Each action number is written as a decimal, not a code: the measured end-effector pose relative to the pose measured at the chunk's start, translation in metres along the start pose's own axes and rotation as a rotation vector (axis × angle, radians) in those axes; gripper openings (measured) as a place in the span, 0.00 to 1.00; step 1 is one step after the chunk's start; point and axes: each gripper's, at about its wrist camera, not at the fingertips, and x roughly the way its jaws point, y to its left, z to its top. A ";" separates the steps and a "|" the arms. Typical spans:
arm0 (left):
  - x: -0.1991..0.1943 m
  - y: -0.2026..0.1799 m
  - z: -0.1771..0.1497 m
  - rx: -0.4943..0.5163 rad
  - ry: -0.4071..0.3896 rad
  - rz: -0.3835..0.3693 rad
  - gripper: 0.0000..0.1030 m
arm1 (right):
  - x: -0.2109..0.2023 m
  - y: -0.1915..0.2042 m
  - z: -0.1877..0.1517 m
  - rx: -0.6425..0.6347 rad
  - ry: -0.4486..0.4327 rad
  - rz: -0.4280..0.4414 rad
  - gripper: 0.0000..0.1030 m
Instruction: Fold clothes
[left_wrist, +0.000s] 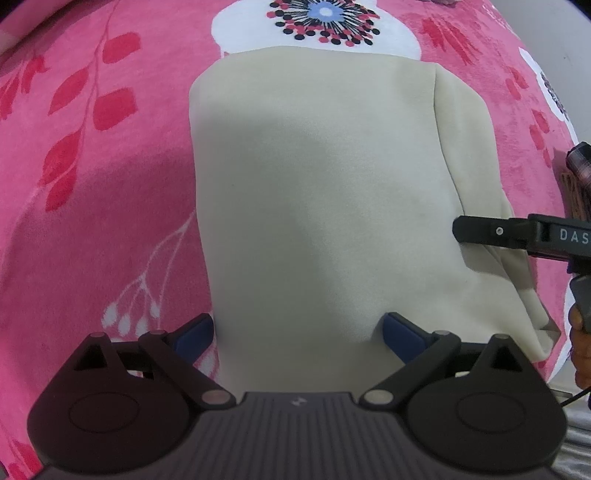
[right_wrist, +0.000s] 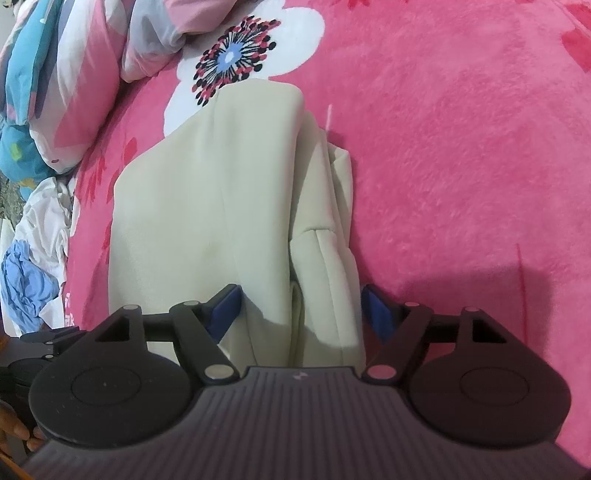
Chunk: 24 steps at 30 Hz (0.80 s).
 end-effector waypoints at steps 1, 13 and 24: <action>0.000 0.001 -0.001 0.000 0.001 -0.002 0.97 | 0.000 0.000 0.000 0.000 0.001 0.000 0.71; -0.006 0.016 -0.009 -0.002 0.007 -0.024 0.97 | 0.006 0.005 0.001 -0.011 0.016 -0.018 0.78; -0.040 0.032 -0.036 0.071 -0.146 -0.032 0.91 | -0.026 -0.003 -0.005 0.093 -0.104 -0.015 0.81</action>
